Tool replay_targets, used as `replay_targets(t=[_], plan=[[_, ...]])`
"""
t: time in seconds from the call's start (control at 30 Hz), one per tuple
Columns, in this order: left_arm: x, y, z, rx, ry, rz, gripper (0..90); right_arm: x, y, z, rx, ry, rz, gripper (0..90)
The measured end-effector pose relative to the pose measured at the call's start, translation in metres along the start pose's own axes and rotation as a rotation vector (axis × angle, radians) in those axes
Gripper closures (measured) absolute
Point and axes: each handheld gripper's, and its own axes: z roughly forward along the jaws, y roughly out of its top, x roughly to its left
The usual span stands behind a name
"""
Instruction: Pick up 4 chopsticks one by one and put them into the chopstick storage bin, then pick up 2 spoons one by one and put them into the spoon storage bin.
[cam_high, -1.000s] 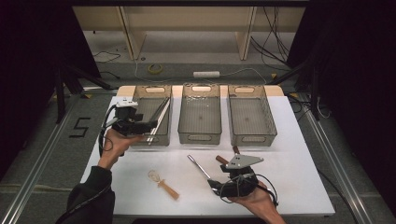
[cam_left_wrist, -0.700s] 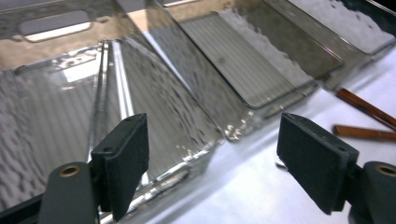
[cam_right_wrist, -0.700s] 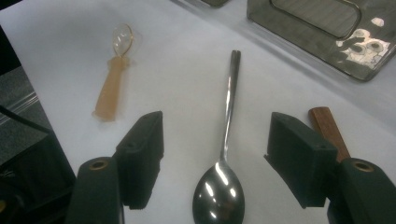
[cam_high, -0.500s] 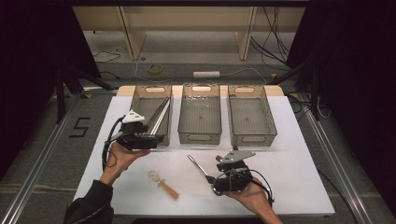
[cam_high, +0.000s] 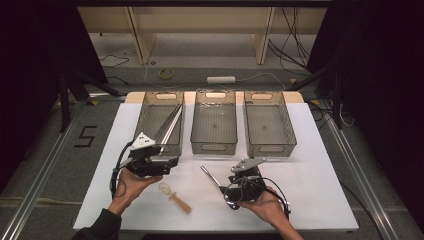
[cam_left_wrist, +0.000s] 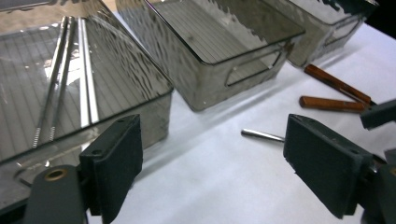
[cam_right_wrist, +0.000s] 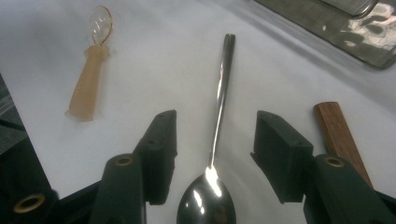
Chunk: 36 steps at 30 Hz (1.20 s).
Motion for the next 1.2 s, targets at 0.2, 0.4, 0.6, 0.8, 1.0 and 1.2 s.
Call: replay_targets(t=[0.2,0.4,0.6,0.8,1.0,1.2], plan=[[-0.007,-0.006,-0.004,-0.01,-0.016,0.008,18.6,-0.002,0.002,0.004,0.025,0.001,-0.001,51.2],[-0.014,-0.014,-0.01,-0.025,-0.02,0.031,18.0,-0.002,0.004,0.009,0.049,0.004,-0.007,49.6],[-0.017,-0.022,-0.017,-0.04,-0.015,0.034,17.9,0.0,0.006,0.015,0.074,0.01,-0.013,51.8],[-0.018,-0.026,-0.021,-0.051,-0.009,0.018,17.9,0.001,0.006,0.02,0.102,0.007,-0.026,57.4],[-0.022,-0.03,-0.023,-0.053,-0.01,0.019,17.7,-0.001,0.008,0.022,0.122,0.016,-0.017,63.2],[-0.024,-0.032,-0.027,-0.06,-0.006,0.033,17.7,-0.002,0.008,0.026,0.141,0.021,-0.021,68.2]])
